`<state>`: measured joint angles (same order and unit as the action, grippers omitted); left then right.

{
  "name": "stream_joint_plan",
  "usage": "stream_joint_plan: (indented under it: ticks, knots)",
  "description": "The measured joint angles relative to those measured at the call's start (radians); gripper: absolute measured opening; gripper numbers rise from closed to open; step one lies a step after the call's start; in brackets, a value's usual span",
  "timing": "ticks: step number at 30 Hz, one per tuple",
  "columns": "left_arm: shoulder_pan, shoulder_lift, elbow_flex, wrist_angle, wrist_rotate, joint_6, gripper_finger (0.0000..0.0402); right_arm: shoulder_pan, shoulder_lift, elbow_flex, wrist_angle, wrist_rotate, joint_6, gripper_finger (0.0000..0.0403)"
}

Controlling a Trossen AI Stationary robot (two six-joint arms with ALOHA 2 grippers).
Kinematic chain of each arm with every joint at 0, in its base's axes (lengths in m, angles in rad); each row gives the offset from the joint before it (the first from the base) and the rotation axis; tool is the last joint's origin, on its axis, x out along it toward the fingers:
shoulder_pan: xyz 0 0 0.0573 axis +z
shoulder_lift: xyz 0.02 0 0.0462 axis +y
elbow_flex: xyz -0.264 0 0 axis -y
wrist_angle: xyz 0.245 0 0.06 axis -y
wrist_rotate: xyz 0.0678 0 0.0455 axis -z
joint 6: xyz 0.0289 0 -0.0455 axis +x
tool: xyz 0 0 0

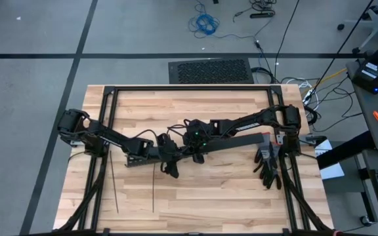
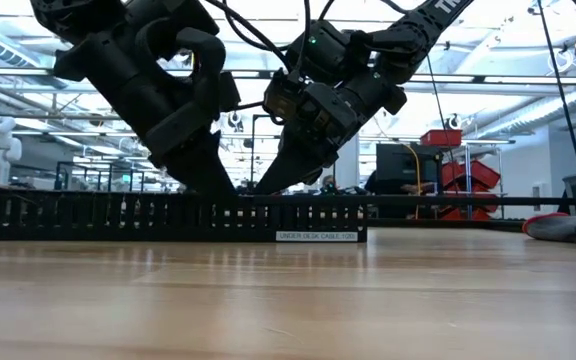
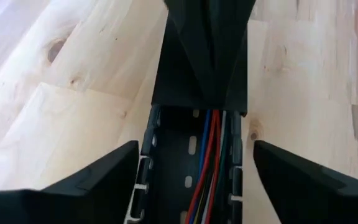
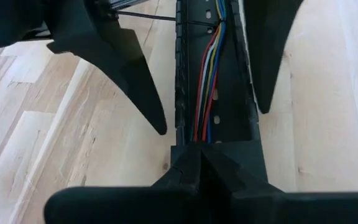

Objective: Ziptie cables
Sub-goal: Close the black cable duct with the cable duct cover

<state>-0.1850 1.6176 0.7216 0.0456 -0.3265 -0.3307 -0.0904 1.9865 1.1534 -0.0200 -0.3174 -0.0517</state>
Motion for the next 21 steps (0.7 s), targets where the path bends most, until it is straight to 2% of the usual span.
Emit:
stream_joint_plan:
  ticks: [3, 10, 21]
  knots:
    - [0.014, 0.000, 0.000, -0.004, 0.003, 0.006, 0.0326, 0.001, 0.000, 0.000, 0.000, 0.002, 0.000, 0.0000]
    - [0.028, 0.000, 0.000, 0.012, -0.001, 0.049, 0.0327, 0.001, 0.000, 0.000, -0.001, 0.002, -0.001, 0.0000]
    - [0.027, 0.000, -0.002, 0.056, 0.010, 0.086, 0.0271, 0.001, 0.000, 0.000, -0.001, 0.001, -0.001, 0.0000]
